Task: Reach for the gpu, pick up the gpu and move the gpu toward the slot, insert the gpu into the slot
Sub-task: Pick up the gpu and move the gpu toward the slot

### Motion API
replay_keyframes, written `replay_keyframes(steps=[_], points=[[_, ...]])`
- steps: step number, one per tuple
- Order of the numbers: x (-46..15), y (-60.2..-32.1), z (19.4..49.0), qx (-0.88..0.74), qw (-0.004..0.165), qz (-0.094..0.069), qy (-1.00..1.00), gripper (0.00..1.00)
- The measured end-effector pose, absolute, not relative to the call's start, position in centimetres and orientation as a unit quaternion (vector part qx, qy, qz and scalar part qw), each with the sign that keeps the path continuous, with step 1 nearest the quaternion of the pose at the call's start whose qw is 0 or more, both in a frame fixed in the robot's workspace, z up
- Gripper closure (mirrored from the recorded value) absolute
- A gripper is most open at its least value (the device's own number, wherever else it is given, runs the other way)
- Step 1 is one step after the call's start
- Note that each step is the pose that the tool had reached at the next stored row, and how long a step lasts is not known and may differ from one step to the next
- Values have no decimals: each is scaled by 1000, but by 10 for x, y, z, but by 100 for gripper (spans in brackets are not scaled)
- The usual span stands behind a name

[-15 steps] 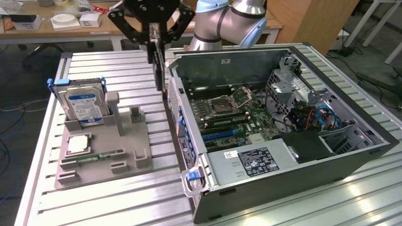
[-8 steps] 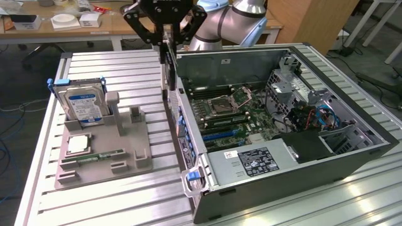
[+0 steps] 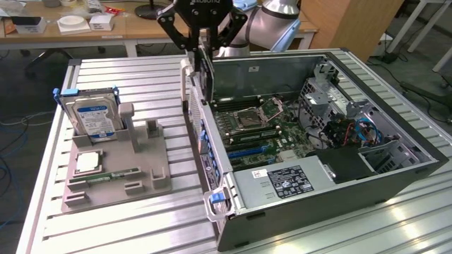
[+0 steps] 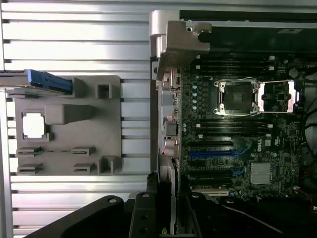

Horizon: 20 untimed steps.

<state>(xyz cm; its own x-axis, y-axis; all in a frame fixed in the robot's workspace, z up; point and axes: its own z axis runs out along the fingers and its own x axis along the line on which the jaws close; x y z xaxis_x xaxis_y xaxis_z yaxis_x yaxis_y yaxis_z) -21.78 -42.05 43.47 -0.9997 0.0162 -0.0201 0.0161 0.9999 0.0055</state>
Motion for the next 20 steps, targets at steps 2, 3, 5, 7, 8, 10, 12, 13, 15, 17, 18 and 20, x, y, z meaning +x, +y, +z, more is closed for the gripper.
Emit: replay_keyframes(steps=[2, 3, 5, 7, 8, 10, 12, 13, 15, 17, 18, 20], points=[[-213, -420, 435, 8, 10, 3, 1000, 73], [-210, -420, 434, 8, 10, 3, 1000, 73], [-203, -420, 434, 8, 10, 3, 1000, 73], [-197, -421, 434, 8, 10, 3, 1000, 73], [-193, -420, 434, 8, 10, 3, 1000, 73], [-188, -420, 434, 6, 10, 3, 1000, 73], [-184, -420, 434, -1, 10, 3, 1000, 73], [-182, -421, 434, -2, 10, 3, 1000, 73], [-180, -420, 434, -2, 10, 3, 1000, 73], [-178, -420, 434, -2, 10, 3, 1000, 73], [-177, -420, 434, -2, 10, 3, 1000, 73], [-174, -420, 434, -2, 10, 3, 1000, 73]])
